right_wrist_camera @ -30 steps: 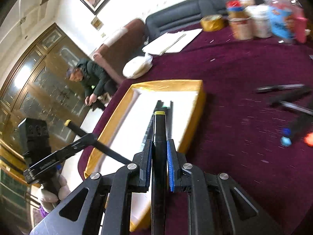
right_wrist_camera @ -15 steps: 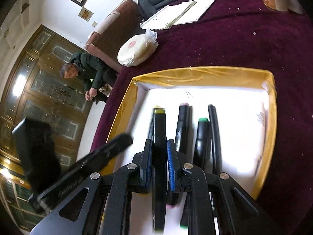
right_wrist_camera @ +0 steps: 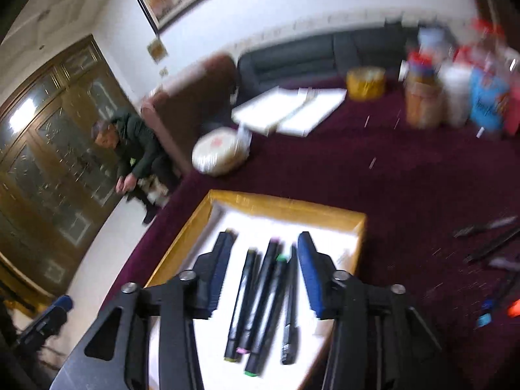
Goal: Organize rigid objects
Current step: 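Open both tools over the tray to release the two yellow-capped markers, then move both open tools back to the loose pens and bottles, then close the left tool on the clear ballpoint pen and lift it, then carry the clear pen to the tray with the left tool while the right tool grasps a black marker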
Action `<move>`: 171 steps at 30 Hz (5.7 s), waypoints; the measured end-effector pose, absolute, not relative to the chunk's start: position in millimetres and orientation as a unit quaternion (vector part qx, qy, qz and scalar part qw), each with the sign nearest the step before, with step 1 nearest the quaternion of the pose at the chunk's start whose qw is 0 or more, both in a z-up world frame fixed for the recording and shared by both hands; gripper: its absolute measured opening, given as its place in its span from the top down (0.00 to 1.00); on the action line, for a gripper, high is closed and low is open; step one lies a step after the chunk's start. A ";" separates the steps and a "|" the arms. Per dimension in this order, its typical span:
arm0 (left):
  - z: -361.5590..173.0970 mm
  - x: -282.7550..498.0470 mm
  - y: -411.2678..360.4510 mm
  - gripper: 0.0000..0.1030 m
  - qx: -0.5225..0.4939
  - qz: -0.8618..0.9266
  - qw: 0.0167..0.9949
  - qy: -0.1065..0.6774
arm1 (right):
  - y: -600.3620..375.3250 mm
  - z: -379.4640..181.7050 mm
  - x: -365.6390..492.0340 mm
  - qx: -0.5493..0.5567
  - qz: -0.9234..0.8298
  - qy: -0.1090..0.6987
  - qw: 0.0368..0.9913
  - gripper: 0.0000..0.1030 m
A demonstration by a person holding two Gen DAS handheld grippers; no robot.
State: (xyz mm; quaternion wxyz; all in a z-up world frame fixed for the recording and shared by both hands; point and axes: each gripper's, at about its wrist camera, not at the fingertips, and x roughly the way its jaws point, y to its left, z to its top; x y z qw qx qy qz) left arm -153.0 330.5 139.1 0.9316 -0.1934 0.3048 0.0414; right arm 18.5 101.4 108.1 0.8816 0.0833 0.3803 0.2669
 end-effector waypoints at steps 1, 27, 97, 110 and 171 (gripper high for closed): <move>143.4 -154.8 330.4 0.54 -0.192 0.046 0.934 0.297 | 96.3 119.6 10.0 0.069 0.255 0.350 0.899 0.53; 159.1 -136.2 179.6 0.43 -0.100 -0.030 0.942 0.319 | -113.6 112.2 -18.1 0.120 0.104 0.271 0.949 0.15; 17.3 107.1 -72.1 0.91 0.193 -0.254 0.817 0.480 | -277.0 30.6 -1.7 0.194 -0.031 0.330 0.923 0.15; 15.4 18.5 -41.7 0.85 0.170 -0.236 0.853 0.433 | -273.2 28.9 -0.5 0.180 -0.040 0.336 0.924 0.15; 42.1 -38.9 315.5 0.81 -0.252 -0.030 0.876 0.410 | 30.9 58.0 12.8 0.241 0.334 0.511 0.754 0.87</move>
